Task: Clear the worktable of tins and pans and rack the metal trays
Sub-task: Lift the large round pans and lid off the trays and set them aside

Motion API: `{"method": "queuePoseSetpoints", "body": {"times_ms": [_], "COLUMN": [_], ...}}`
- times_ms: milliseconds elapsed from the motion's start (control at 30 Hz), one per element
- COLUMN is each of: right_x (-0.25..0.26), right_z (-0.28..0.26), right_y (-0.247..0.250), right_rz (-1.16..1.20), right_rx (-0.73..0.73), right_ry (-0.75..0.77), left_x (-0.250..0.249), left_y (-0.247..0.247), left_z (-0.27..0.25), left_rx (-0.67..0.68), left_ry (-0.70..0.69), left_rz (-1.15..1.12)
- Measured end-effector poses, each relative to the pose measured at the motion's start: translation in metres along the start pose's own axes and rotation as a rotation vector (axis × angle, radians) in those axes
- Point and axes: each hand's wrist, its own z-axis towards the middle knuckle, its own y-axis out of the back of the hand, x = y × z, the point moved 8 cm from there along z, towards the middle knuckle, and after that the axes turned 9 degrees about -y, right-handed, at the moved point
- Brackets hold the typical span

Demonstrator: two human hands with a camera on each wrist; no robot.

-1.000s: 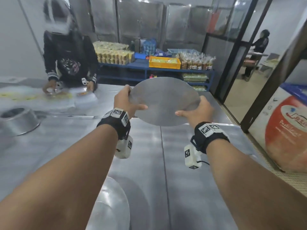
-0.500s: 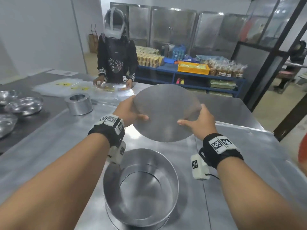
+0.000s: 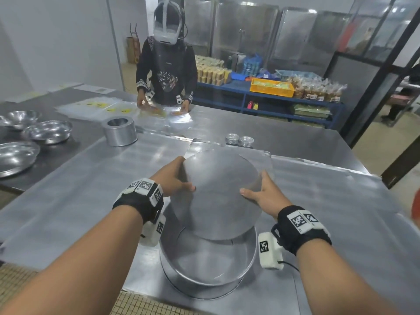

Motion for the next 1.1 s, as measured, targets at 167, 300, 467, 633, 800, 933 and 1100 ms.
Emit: {"method": "queuePoseSetpoints", "body": {"times_ms": [167,300,467,633,800,933,1100], "right_x": [-0.014,-0.029,-0.048,-0.055,-0.053,-0.047,-0.076], "right_z": [-0.013,-0.019,-0.028,-0.029,-0.032,-0.034,-0.037], "right_y": [-0.02,-0.034,-0.045,-0.049,-0.045,-0.04,-0.03], "right_rz": [-0.081,-0.228,-0.238,-0.426,-0.55,-0.78,-0.572], "right_rx": [0.108,0.182,0.232,0.184,0.018,-0.094,-0.068], "right_ry": [-0.026,-0.073,-0.159,-0.152,-0.137,-0.089,-0.254], "left_x": [0.006,0.013,0.017,0.026,0.027,0.028,0.043], "left_y": [-0.013,-0.027,-0.043,-0.049,-0.054,-0.043,-0.031], "left_z": [-0.009,-0.015,-0.016,-0.016,-0.016,-0.018,-0.022], "left_rx": [0.055,0.148,0.178,0.161,0.187,0.124,0.165], "left_ry": [0.034,0.03,0.068,0.069,0.049,0.132,0.267], "left_rz": [0.021,0.039,0.06,0.072,0.135,0.14,0.287]}}
